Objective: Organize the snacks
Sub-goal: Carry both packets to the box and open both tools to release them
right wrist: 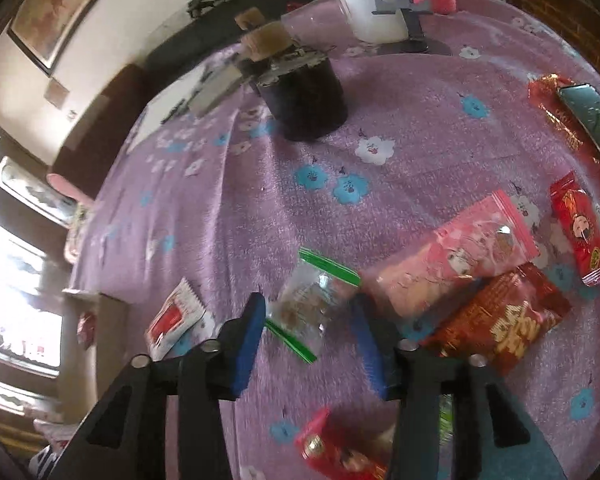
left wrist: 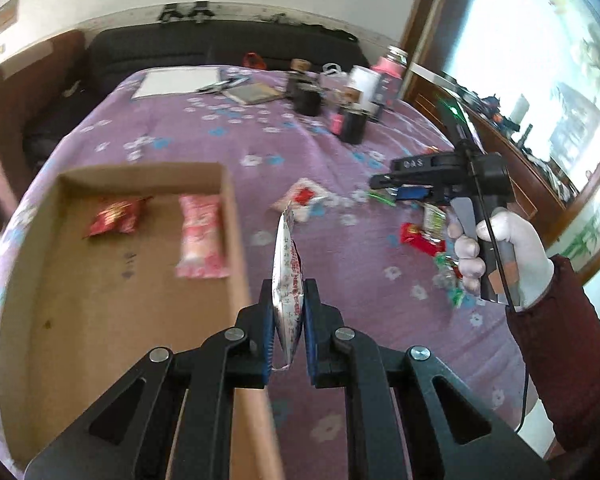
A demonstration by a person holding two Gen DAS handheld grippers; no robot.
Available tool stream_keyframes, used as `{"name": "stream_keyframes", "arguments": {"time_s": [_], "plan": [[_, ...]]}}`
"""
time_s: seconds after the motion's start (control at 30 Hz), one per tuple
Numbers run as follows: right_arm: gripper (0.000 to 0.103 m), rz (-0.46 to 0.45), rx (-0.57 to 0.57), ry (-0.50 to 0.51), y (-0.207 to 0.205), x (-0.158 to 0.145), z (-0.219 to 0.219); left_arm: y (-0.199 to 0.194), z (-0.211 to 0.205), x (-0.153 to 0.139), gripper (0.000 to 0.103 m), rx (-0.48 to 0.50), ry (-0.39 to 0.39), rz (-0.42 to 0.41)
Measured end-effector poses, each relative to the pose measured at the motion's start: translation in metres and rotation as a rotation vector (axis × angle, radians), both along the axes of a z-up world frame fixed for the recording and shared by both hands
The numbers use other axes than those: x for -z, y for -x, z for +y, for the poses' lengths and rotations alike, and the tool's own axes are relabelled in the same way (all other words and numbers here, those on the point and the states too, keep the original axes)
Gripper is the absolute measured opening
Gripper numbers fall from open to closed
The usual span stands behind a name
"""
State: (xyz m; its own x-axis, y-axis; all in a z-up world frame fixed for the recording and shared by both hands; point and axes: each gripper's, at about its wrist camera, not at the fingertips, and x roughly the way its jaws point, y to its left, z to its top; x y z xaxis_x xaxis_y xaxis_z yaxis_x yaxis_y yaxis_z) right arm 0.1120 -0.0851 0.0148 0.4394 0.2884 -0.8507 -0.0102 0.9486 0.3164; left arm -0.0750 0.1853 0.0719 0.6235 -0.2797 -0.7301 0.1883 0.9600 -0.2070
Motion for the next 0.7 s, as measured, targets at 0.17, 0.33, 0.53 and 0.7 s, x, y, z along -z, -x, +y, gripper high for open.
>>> {"name": "stream_keyframes", "arguments": {"time_s": [0.17, 0.33, 0.53, 0.7], "plan": [[0.031, -0.027, 0.004, 0.078, 0.007, 0.0, 0.013, 0.008, 0.037, 0.002, 0.01, -0.078, 0.019, 0.0], [0.03, -0.073, -0.012, 0.001, 0.023, -0.021, 0.01, 0.005, 0.073, 0.003, 0.01, -0.163, 0.016, 0.016], [0.03, -0.129, -0.169, -0.096, 0.046, -0.052, 0.058, -0.019, 0.112, 0.014, 0.01, -0.251, 0.025, 0.084], [0.03, -0.145, -0.339, -0.128, 0.065, -0.059, 0.12, -0.045, 0.13, 0.027, 0.01, -0.288, 0.014, 0.138]]}}
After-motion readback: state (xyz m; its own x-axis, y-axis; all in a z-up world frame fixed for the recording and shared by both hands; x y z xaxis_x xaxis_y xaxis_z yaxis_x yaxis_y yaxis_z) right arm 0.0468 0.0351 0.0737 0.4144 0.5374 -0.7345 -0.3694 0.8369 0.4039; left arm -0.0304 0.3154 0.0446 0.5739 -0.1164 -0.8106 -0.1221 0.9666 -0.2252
